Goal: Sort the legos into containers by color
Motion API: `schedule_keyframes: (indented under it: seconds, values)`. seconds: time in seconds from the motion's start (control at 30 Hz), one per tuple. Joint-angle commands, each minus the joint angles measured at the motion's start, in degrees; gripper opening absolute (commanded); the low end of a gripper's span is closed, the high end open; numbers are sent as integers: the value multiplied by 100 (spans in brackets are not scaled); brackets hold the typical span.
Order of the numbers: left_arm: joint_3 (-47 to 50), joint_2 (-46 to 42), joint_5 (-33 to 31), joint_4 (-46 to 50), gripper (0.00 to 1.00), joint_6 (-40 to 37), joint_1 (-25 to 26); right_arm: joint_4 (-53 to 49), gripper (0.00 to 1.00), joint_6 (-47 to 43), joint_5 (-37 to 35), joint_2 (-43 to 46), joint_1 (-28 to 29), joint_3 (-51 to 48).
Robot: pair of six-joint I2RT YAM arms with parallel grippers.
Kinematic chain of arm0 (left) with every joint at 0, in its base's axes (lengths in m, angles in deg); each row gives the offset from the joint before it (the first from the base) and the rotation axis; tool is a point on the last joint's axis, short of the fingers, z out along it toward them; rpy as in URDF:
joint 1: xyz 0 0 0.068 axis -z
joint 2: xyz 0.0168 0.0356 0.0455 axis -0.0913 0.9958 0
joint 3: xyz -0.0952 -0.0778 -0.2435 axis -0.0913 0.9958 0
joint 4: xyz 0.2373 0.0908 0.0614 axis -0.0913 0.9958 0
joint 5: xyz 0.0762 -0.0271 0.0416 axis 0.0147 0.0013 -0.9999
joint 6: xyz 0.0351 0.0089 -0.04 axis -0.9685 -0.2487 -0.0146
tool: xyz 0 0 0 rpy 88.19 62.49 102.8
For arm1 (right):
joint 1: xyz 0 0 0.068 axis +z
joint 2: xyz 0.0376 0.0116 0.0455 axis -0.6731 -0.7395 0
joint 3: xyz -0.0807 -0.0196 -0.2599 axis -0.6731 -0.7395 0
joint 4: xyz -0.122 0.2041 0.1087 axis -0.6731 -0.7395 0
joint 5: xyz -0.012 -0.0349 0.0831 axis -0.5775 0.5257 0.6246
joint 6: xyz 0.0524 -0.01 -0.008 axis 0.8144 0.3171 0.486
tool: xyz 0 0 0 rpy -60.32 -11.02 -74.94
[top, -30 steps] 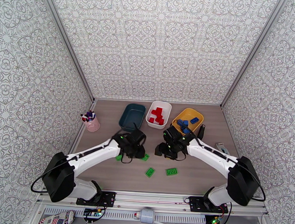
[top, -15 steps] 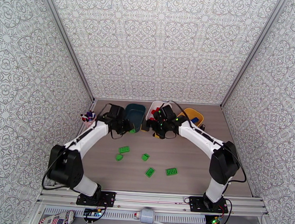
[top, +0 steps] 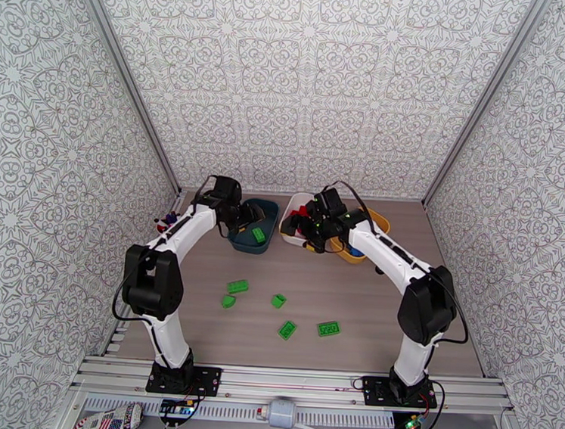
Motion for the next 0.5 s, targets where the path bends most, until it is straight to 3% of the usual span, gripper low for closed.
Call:
schedule_keyframes:
  seconds: [0.0, 0.1, 0.27, 0.47]
  values:
    - [-81, -252, -285, 396, 73, -293, 133, 90, 99, -191, -751, 679, 6, -555]
    - [34, -500, -618, 599, 74, -474, 313, 129, 99, -190, -970, 1001, -31, -945]
    - [437, -946, -1042, 865, 75, -758, 740, -134, 99, -151, -723, 1095, -158, -1277]
    - [1048, -1371, -1318, 1016, 78, -967, 1401, -166, 88, -133, -470, 1186, -169, -1770]
